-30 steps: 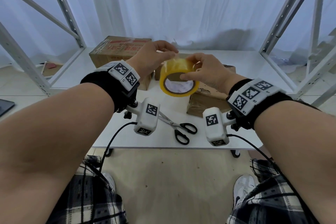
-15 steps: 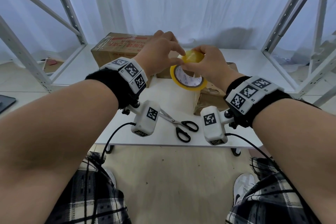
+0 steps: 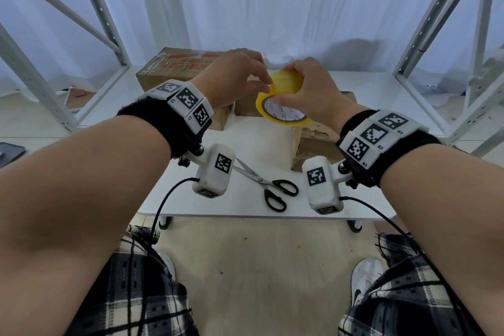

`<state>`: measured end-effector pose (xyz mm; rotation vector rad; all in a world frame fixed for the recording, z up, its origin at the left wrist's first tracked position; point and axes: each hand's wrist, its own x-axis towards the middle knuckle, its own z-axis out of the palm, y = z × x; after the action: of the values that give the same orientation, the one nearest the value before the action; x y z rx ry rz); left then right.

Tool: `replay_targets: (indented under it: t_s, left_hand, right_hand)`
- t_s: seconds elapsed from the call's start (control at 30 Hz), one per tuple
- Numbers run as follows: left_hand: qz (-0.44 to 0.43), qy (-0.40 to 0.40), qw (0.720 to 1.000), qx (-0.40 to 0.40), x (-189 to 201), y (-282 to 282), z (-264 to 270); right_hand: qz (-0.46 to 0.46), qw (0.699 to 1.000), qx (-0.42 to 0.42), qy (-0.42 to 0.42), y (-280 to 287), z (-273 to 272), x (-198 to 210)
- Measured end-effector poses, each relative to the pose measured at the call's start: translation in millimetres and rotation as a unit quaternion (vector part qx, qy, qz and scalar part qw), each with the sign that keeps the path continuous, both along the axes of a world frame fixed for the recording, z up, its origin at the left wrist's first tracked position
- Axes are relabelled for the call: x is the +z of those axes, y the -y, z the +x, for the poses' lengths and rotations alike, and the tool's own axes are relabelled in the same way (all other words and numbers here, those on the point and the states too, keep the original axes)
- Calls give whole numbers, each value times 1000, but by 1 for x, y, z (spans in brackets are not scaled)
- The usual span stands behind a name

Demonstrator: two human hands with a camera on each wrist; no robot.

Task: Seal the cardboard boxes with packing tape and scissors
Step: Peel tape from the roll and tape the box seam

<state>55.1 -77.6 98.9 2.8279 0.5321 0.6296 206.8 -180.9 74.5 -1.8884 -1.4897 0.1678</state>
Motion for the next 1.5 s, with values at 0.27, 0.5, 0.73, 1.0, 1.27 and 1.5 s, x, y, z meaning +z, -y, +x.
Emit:
replay_targets:
  t_s: [0.27,0.5,0.73,1.0,1.27,1.5]
  left_hand:
    - [-54,-51,997,33,2,-4,5]
    - [-9,-99,995,5,-6,2,2]
    - [-90,47,992,80,-6,0,7]
    - [-248,52,959,125,-5,7,12]
    - [-361,139,914,119,-3,4,14]
    - [-298,99,943,107,-1,12,15]
  right_hand:
    - [-9,999,26,44,-1,-5,0]
    - [-10,999,43,26,-1,-1,-1]
    - [15,998,-2,-61,-2,3,-3]
    - [-5,1000,22,3,-1,-3,0]
    - [3,1000,6,22,3,3,0]
    - [4,998,9,57,1,5,0]
